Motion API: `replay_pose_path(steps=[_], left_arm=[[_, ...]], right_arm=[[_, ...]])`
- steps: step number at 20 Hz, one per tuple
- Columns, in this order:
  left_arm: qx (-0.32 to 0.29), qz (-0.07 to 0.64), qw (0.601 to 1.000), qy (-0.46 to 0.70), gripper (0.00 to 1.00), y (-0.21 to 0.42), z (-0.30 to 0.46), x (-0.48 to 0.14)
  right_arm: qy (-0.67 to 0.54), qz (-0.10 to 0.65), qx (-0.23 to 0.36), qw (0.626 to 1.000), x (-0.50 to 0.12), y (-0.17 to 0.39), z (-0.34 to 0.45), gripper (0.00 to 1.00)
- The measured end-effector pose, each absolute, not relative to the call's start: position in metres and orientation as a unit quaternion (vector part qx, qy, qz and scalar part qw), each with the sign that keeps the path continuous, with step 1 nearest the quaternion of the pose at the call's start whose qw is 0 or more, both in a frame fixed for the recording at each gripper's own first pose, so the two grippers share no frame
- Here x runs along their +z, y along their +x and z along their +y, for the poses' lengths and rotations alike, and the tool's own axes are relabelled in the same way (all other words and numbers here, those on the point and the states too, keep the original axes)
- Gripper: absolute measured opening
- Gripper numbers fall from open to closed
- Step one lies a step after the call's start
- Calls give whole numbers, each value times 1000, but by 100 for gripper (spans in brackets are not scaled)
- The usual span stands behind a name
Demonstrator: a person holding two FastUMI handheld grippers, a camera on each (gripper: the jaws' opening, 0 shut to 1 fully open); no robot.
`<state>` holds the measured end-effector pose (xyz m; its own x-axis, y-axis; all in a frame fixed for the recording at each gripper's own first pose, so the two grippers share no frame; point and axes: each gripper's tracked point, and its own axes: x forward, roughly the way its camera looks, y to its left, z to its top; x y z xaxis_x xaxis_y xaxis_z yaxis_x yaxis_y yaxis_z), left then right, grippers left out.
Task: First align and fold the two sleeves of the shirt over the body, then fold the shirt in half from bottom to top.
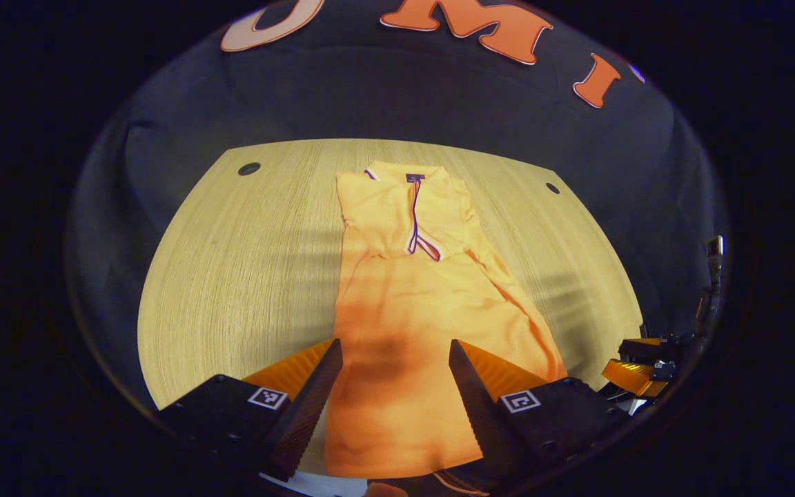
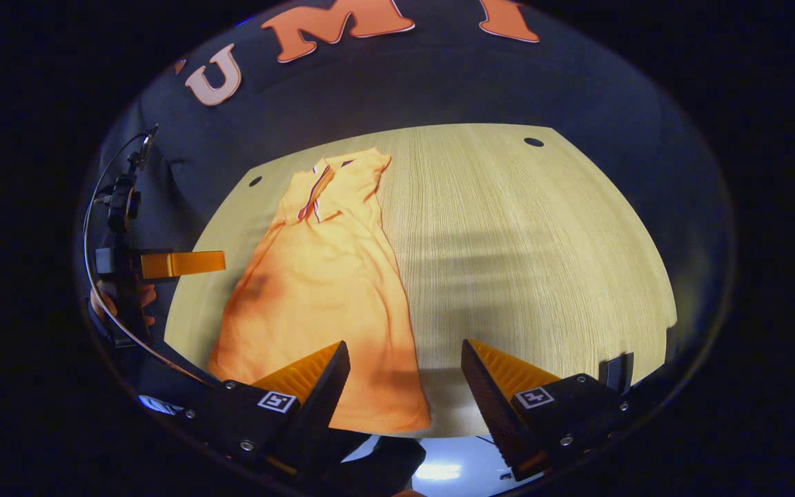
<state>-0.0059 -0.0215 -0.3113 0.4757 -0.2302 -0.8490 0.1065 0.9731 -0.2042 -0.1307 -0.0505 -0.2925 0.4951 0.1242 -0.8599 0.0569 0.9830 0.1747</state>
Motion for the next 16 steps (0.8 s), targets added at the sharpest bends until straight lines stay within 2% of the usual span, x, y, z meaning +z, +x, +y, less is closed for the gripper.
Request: replay_pose_path(steps=[7,16], left_arm=[[-61,526,846,-60,96,-75,18,-331],[-57,592,803,-31,96,-134,29,-385]], right_arm=[[71,532,49,842,-320,-170,-40,99],[49,576,67,813,-356,-193,-34,99]])
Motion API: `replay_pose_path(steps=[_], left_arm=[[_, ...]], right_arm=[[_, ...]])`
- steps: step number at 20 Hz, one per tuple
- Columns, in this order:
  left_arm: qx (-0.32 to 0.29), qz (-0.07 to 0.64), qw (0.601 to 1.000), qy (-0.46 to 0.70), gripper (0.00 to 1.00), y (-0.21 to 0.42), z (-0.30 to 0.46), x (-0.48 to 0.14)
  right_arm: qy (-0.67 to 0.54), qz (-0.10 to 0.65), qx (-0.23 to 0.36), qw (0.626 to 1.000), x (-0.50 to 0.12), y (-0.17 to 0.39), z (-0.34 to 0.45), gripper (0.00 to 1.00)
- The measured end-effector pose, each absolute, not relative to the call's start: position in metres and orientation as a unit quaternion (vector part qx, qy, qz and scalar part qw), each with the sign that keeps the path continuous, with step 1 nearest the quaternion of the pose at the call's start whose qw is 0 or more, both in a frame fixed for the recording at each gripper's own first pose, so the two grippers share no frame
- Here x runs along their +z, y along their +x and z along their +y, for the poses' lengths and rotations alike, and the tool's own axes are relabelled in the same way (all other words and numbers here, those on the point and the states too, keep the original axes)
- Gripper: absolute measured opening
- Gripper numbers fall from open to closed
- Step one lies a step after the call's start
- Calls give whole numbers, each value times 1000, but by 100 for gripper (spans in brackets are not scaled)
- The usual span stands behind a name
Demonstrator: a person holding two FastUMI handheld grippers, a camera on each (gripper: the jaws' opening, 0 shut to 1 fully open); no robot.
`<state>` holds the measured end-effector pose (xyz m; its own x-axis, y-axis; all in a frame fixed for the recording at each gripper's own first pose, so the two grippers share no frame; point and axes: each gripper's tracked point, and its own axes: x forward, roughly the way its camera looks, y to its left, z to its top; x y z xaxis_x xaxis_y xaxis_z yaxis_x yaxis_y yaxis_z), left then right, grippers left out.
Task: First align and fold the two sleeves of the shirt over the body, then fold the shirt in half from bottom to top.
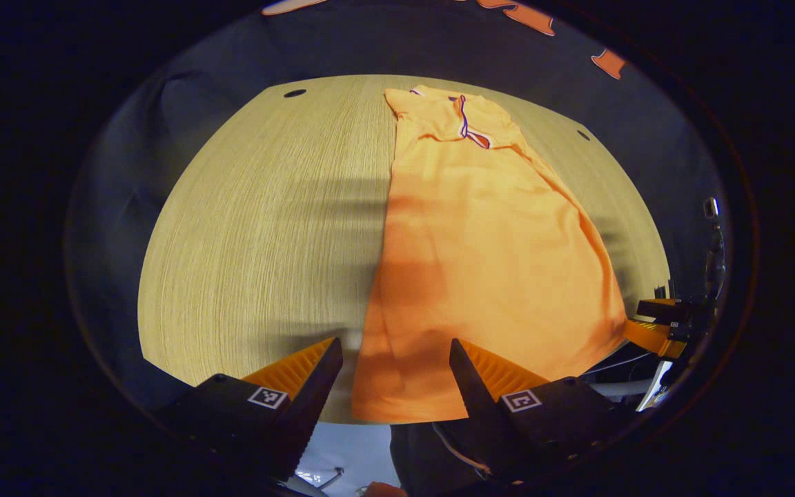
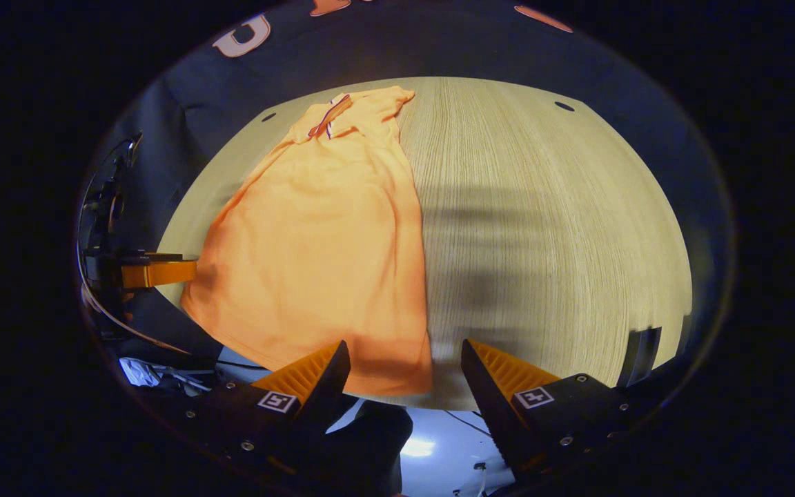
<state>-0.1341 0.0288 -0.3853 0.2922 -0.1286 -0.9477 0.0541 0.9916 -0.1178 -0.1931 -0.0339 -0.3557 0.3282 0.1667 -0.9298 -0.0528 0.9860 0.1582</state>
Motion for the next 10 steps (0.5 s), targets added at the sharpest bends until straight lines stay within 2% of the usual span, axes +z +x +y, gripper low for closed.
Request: replay_pose_path(steps=[7,10], left_arm=[[-61,614,787,13,96,-155,35,-409],[-75,601,795,21,96,-153,35,-408]], right_arm=[[24,592,78,802,-372,-200,-31,99],[8,594,77,801,-374,-202,-30,98]])
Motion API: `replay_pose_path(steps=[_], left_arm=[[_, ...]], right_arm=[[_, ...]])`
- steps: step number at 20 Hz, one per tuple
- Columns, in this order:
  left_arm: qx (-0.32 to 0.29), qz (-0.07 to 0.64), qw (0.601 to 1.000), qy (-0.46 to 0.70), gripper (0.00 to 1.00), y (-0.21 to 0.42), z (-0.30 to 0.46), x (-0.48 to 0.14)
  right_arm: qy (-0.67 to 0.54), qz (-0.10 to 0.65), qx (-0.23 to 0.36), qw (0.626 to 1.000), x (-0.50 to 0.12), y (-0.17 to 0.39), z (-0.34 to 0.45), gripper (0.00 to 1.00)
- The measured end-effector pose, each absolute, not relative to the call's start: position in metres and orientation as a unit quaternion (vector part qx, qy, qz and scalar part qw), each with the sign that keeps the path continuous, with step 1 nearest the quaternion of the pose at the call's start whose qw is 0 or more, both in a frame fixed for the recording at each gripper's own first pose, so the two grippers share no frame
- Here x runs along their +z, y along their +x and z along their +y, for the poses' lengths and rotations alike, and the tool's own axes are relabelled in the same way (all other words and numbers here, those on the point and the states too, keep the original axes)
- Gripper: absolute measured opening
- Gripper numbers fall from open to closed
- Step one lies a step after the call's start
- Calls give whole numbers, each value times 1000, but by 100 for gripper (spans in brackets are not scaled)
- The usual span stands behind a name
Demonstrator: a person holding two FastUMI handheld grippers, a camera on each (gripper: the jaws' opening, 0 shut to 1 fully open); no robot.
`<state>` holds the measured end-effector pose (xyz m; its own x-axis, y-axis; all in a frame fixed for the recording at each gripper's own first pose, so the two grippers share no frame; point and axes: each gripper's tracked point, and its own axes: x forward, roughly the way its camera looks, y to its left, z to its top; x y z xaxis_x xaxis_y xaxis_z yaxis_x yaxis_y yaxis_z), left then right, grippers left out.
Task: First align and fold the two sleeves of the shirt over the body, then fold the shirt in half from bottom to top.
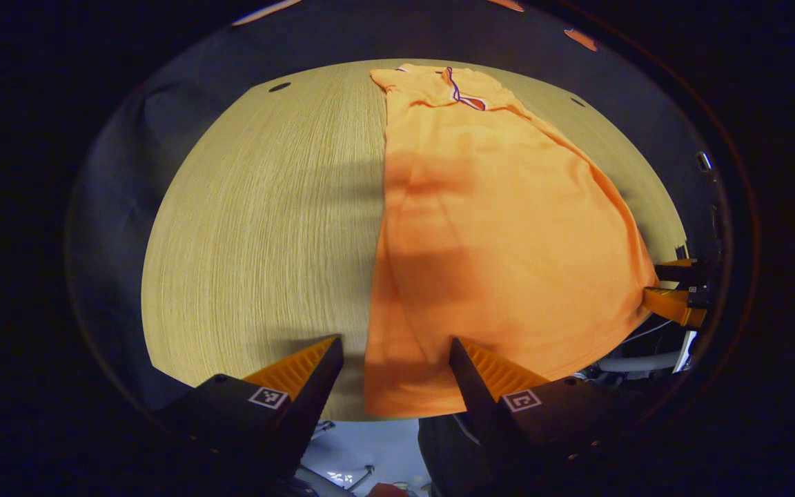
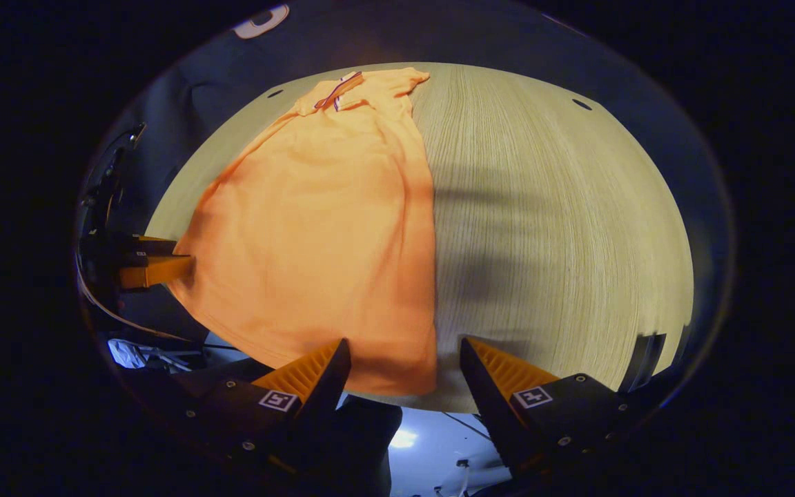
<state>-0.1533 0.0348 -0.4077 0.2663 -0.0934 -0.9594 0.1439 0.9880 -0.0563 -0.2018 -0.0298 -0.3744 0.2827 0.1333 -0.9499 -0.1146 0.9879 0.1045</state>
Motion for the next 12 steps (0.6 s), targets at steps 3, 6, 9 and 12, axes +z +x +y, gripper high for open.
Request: replay_pose_path(steps=[3,6,9,12], left_arm=[[-85,574,814,26,96,-155,35,-408],[-95,545,832,28,96,-154,35,-409],[-80,543,836,21,96,-156,36,-409],[-63,544,837,13,96,-155,35,-409]], right_arm=[[-1,593,67,802,-375,-205,-28,90],[-25,589,61,806,-378,-205,-27,89],[-2,589,44,807,-377,-205,-29,89],[20,599,25,800,-376,-211,-32,88]])
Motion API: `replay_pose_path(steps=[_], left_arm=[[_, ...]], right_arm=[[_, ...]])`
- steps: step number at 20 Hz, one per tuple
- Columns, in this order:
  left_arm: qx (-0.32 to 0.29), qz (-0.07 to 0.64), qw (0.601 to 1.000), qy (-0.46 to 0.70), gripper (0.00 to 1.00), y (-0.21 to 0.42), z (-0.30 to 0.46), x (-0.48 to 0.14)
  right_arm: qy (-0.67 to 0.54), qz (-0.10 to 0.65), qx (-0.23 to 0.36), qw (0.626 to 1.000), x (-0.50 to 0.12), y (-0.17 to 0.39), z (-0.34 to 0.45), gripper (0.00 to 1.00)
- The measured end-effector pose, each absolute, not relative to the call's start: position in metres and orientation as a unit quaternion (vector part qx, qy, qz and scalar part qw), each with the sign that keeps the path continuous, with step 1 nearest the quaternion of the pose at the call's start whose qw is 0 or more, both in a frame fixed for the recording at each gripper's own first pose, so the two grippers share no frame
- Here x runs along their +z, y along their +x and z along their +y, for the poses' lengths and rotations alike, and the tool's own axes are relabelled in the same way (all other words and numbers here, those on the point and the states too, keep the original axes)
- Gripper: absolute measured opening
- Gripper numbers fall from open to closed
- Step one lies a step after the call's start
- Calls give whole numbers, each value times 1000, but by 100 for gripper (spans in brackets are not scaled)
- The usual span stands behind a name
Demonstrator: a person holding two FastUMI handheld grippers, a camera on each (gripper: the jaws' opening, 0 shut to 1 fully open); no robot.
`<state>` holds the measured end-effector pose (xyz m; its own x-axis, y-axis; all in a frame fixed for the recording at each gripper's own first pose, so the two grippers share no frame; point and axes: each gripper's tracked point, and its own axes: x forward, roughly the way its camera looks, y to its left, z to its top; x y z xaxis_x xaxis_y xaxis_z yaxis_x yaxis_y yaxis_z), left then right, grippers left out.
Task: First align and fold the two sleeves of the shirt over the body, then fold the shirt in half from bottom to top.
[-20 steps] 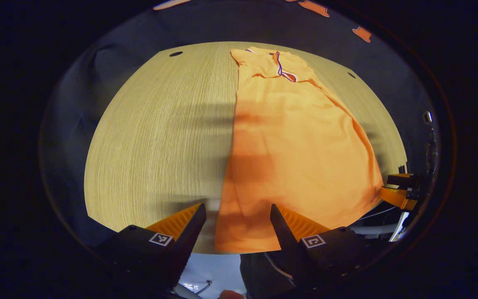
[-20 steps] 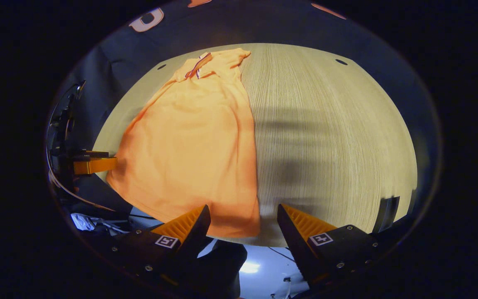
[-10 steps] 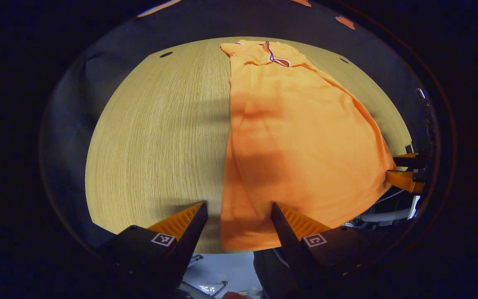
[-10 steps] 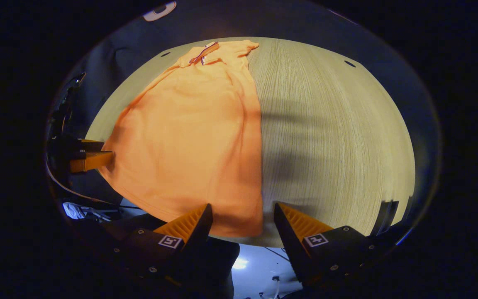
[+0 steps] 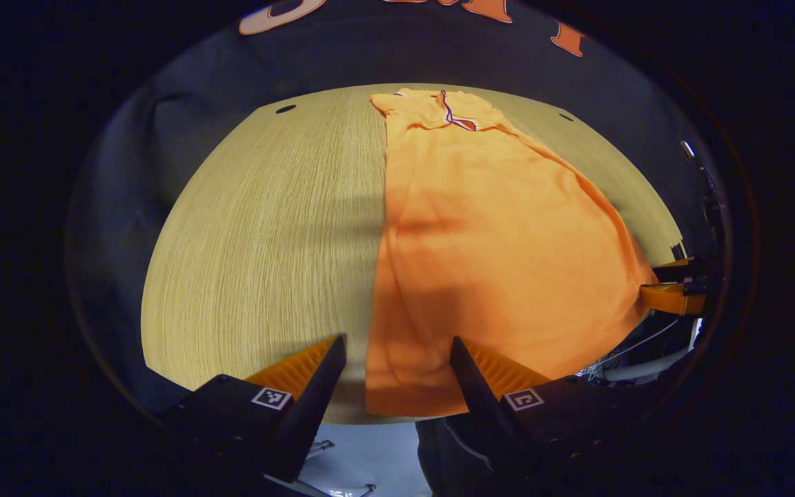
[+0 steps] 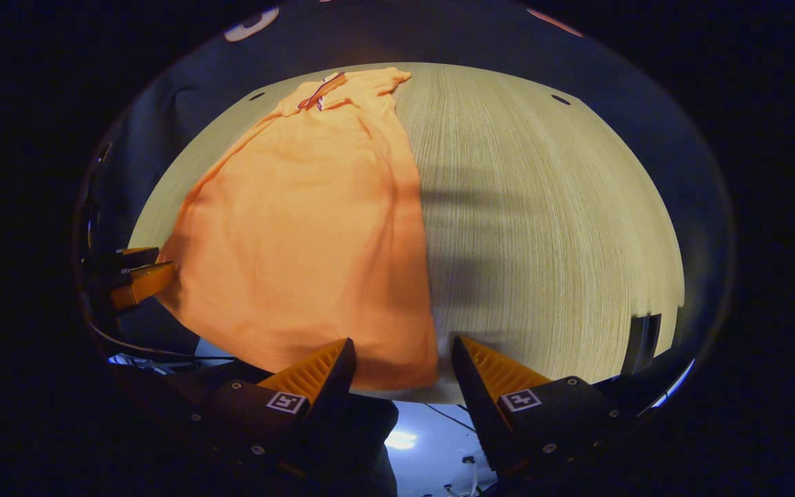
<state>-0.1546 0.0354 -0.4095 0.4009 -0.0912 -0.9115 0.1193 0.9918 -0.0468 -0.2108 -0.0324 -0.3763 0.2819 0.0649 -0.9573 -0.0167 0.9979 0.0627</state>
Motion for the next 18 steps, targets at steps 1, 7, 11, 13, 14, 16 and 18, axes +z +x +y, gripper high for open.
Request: replay_pose_path(steps=[1,7,11,13,14,16,18], left_arm=[[-59,546,836,8,96,-158,33,-408],[-65,553,830,20,23,-159,5,-408],[-71,571,816,48,9,-157,4,-409],[-79,576,813,39,9,-156,3,-409],[-79,579,811,31,9,-156,4,-410],[-77,578,812,16,9,-155,5,-405],[-81,579,811,14,1,-151,2,-408]], right_arm=[[21,600,20,799,-377,-209,-36,78],[30,600,-4,800,-378,-213,-44,20],[33,604,22,796,-376,-210,-31,19],[29,599,19,800,-379,-210,-29,0],[26,603,18,797,-378,-211,-29,0],[32,608,17,793,-378,-209,-28,1],[44,603,23,797,-375,-207,-25,1]])
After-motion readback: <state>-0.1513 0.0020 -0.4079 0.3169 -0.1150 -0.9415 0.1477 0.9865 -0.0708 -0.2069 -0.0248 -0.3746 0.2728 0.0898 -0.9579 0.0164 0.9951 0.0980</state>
